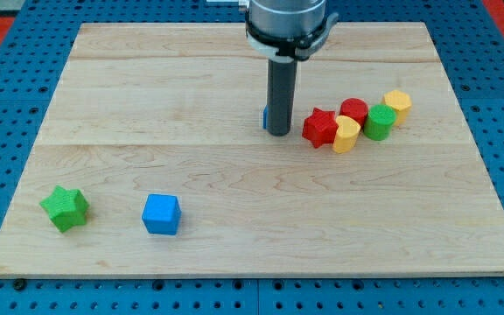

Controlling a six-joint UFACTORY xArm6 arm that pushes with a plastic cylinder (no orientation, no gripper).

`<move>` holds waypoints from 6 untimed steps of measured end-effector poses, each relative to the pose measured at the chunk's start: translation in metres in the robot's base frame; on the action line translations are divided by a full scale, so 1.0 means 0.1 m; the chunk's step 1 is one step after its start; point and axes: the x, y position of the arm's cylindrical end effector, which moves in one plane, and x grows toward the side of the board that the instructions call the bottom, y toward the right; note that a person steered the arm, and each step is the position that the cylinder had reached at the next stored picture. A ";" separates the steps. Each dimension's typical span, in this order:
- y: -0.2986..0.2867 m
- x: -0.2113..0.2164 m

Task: Push the blue triangle into the red star

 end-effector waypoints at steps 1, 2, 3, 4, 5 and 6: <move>-0.49 0.15; -0.76 -0.15; -0.68 -0.52; 0.25 -0.43; 0.84 -0.40; -0.29 -0.31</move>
